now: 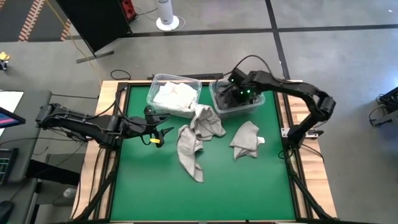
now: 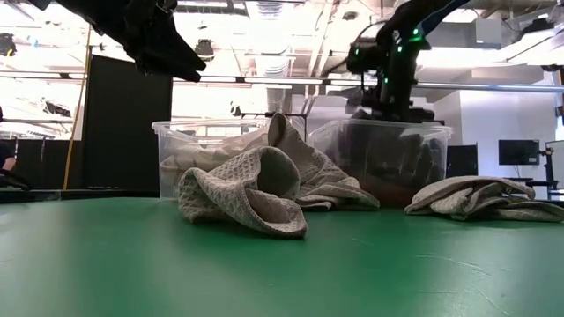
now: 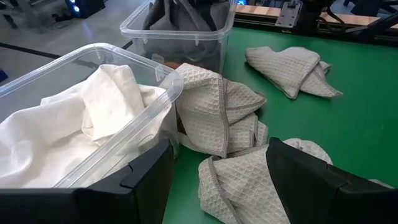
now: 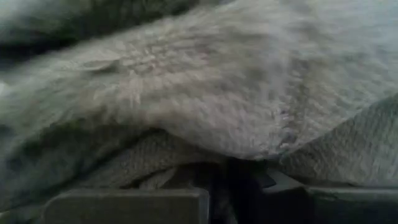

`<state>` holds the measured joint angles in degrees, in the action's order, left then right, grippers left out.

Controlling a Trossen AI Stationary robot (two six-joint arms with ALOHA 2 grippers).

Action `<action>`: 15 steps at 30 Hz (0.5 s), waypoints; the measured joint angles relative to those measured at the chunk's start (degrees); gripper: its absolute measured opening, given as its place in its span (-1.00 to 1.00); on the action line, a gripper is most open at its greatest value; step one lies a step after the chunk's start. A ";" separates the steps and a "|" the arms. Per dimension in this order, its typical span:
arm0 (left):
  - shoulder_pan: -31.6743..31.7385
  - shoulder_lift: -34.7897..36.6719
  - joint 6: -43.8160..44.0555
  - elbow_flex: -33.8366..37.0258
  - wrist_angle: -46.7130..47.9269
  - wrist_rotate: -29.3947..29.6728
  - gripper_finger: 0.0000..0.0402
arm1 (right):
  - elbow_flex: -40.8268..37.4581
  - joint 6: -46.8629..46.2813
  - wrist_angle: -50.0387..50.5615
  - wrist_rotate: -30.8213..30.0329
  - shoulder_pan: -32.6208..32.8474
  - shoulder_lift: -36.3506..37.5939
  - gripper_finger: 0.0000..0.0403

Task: Sort towels by color in basket
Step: Put the black microfiber towel into the right transparent bin

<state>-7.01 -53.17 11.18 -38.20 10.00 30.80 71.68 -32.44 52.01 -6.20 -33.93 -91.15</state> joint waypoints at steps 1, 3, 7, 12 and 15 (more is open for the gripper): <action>0.01 0.00 0.00 0.00 0.02 0.00 0.23 | 0.53 -0.10 0.00 -0.02 0.00 0.74 -0.70; 0.01 0.00 0.00 0.00 0.02 0.00 0.23 | 1.55 -0.38 0.30 -0.02 0.00 1.98 -0.70; 0.01 0.00 -0.02 0.00 0.02 0.00 0.23 | 3.86 -0.27 3.36 -0.03 0.00 2.83 -0.70; 0.00 0.00 -0.02 0.00 0.09 0.00 0.23 | 8.06 -0.07 5.39 -0.06 0.14 4.27 -0.70; 0.00 0.00 -0.02 0.00 0.49 0.00 0.23 | 10.32 1.54 6.06 -0.08 0.15 4.56 -0.70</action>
<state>-7.01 -53.17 11.16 -38.20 10.50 30.80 82.00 -30.89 58.07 -6.28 -33.78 -86.59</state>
